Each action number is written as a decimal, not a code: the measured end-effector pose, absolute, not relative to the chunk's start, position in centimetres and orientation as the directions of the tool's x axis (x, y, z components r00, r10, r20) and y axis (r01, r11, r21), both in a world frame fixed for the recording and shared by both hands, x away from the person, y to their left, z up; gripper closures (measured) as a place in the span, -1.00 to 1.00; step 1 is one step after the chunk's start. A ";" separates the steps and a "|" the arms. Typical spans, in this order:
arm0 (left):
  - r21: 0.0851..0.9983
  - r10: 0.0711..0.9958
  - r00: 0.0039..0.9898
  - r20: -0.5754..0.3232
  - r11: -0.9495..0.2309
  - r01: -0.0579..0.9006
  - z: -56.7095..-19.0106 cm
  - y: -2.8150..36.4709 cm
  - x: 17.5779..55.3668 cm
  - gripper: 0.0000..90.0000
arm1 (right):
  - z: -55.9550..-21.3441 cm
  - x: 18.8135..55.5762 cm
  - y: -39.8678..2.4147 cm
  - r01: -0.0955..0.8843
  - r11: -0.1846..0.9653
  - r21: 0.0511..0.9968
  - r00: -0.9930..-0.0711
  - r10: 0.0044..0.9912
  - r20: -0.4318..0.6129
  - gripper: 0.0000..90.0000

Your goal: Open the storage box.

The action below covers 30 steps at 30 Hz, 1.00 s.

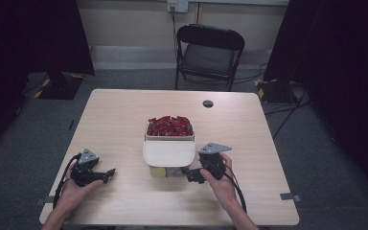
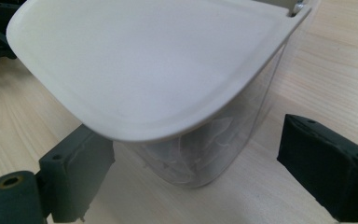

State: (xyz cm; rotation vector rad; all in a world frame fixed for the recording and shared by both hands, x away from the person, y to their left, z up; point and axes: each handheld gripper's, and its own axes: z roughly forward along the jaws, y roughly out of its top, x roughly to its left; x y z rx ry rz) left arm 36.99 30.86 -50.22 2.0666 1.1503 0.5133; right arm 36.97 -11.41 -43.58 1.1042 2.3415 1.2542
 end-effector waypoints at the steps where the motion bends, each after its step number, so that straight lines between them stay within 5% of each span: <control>1: 0.740 0.851 0.525 0.003 -0.355 0.571 -50.2 30.9 37.0 -0.66 | -43.5 37.0 -11.4 0.499 0.333 0.800 -0.675 0.729 0.117 -0.77; 30: 0.740 0.850 0.526 0.002 -0.355 0.571 -50.2 30.9 37.0 -0.66 | -42.1 37.3 -11.2 0.479 0.306 0.823 -0.686 0.715 0.133 -0.74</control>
